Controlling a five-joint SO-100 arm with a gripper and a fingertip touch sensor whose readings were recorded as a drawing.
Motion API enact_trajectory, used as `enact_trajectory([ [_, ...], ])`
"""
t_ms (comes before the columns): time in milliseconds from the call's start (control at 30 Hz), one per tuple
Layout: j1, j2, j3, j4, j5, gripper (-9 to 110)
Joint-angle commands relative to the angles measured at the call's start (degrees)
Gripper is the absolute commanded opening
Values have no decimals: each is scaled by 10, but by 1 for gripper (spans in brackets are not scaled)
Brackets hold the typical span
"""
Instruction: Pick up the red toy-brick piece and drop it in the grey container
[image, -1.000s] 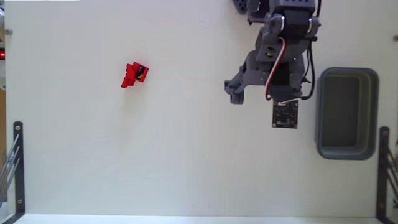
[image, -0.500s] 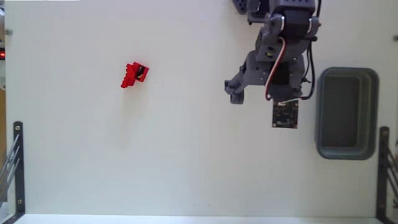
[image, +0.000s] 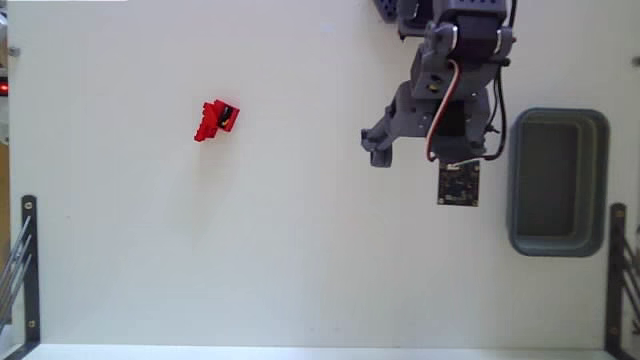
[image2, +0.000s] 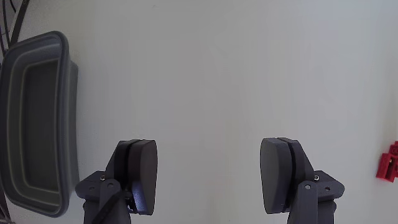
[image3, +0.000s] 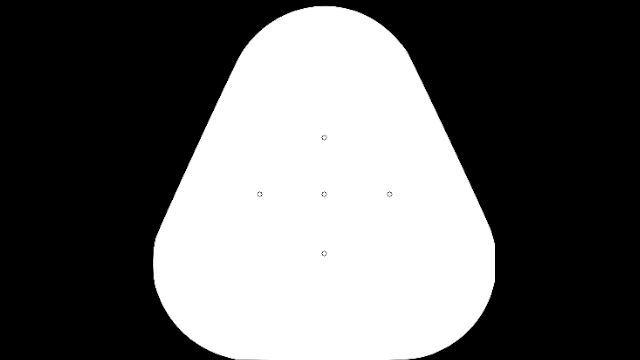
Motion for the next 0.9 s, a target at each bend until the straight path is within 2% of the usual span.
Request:
enact_trajectory([
  [0, -6, 19, 1, 11, 2, 110],
  [367, 3, 19, 1, 11, 2, 110],
  [867, 130, 19, 1, 11, 2, 110],
])
